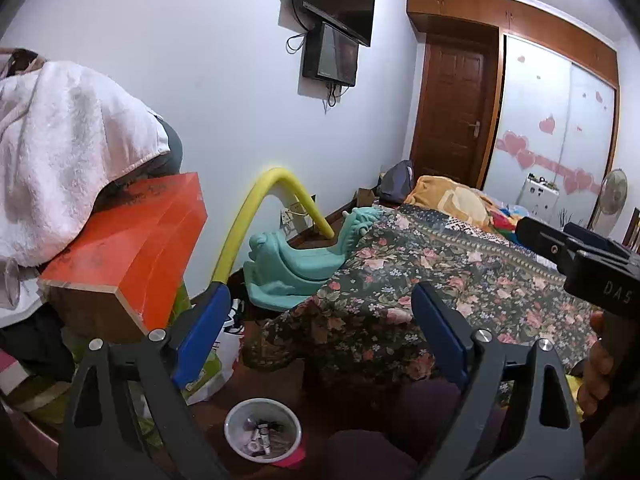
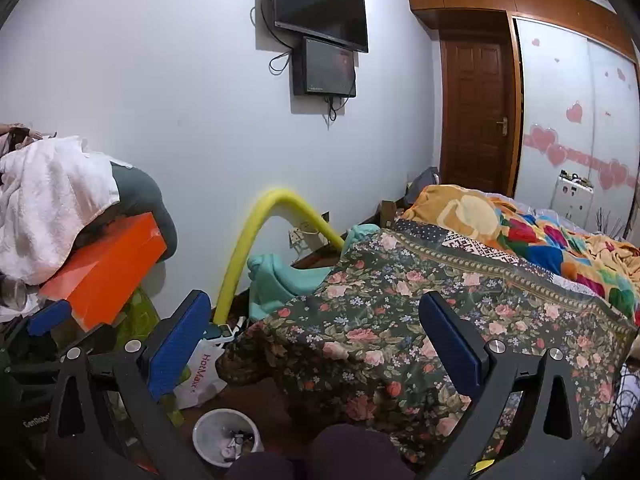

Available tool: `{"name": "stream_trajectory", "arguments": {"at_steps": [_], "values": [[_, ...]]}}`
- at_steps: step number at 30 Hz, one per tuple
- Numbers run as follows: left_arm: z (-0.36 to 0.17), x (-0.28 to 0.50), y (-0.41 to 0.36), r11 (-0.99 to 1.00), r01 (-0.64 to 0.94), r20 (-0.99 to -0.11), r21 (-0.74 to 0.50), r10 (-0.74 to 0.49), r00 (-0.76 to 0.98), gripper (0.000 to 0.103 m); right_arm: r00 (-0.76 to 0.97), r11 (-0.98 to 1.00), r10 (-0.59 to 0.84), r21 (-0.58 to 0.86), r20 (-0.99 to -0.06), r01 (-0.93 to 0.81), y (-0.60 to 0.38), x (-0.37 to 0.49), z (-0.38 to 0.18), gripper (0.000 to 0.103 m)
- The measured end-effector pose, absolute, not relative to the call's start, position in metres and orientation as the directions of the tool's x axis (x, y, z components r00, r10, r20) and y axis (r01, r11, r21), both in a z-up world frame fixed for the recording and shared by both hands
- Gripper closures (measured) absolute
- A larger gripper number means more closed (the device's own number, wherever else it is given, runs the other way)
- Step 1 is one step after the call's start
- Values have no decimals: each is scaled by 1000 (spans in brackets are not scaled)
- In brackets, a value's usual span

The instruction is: Collect trash

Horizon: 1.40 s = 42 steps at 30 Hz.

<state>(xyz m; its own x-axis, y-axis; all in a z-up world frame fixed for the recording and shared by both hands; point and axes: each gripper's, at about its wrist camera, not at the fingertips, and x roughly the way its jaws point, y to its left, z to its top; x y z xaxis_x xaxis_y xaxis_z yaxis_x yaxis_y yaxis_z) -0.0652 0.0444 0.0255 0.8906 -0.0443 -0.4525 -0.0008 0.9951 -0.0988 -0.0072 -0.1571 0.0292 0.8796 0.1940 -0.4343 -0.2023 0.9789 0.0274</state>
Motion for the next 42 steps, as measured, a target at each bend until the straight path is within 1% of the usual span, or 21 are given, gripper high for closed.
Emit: {"name": "stream_trajectory", "arguments": {"at_steps": [5,12,24,26,42], "values": [[25,-67,41,996,7,-454,-88,-46,890,11,881,981,187,32,-434,-193,-159,-10,28,0],[23,-68,40,996,7,-460,-87,-46,887,11,860,977,208,61,-465,-204,-163,-7,25,0],[22,-70,40,996,-3,-467,-85,-38,884,5,857,977,210,65,-471,-203,-163,-6,25,0],[21,-69,40,997,-11,-472,-81,-29,881,2,856,977,211,66,-472,-204,-163,-6,25,0],[19,-66,45,995,-25,-484,-94,-24,875,1,849,977,209,63,-485,-204,-161,-6,23,0]]}}
